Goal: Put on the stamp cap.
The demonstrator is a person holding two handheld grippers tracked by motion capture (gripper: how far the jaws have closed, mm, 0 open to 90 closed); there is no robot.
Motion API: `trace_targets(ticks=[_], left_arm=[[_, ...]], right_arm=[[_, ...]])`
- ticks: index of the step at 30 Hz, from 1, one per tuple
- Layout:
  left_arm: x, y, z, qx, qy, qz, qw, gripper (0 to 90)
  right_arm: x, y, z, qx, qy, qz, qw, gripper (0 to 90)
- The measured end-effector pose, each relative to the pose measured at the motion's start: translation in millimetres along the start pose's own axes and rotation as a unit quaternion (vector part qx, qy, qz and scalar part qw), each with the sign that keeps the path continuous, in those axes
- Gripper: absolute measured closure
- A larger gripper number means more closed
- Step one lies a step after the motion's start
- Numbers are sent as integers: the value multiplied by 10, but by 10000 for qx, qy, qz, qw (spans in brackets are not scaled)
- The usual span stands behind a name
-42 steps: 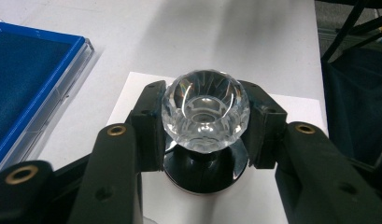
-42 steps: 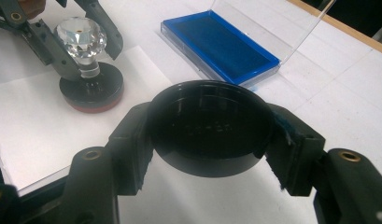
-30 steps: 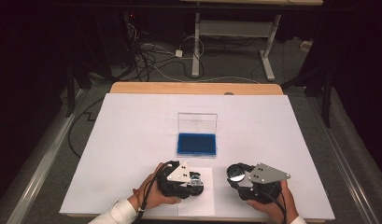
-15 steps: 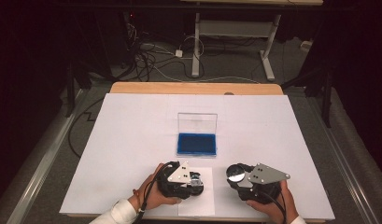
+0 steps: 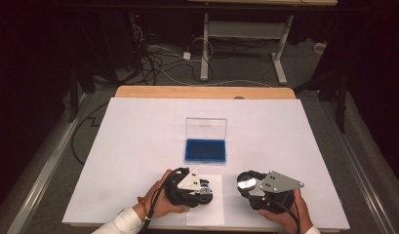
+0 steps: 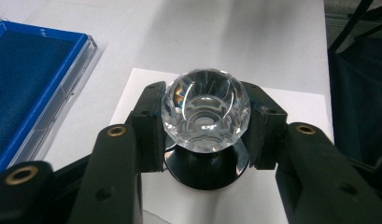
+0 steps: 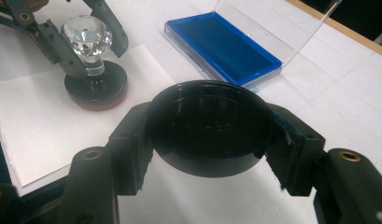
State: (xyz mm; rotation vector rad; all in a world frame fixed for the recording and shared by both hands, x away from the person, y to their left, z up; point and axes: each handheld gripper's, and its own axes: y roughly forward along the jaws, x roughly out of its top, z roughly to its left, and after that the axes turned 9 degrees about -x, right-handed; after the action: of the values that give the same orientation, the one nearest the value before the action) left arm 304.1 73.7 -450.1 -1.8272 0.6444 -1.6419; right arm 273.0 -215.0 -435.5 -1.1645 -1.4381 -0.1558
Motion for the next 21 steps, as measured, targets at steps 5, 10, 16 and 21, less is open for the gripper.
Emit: trace_targets(ticks=[5,10,16,21], left_arm=[[47,-12,-29,9,66,-83,9999,542],[81,-55,-40,38,98,-154,9998,541],[77,-122,8,-46,-46,-314,9995,542],[67,-140,35,-71,-114,-345,9993,542]], right_arm=[[2,-2,-4,6,18,-10,10000,383],[3,-3,-1,0,12,-10,10000,383],[4,-8,-3,8,18,-16,10000,383],[4,-2,-1,14,3,-9,10000,383]])
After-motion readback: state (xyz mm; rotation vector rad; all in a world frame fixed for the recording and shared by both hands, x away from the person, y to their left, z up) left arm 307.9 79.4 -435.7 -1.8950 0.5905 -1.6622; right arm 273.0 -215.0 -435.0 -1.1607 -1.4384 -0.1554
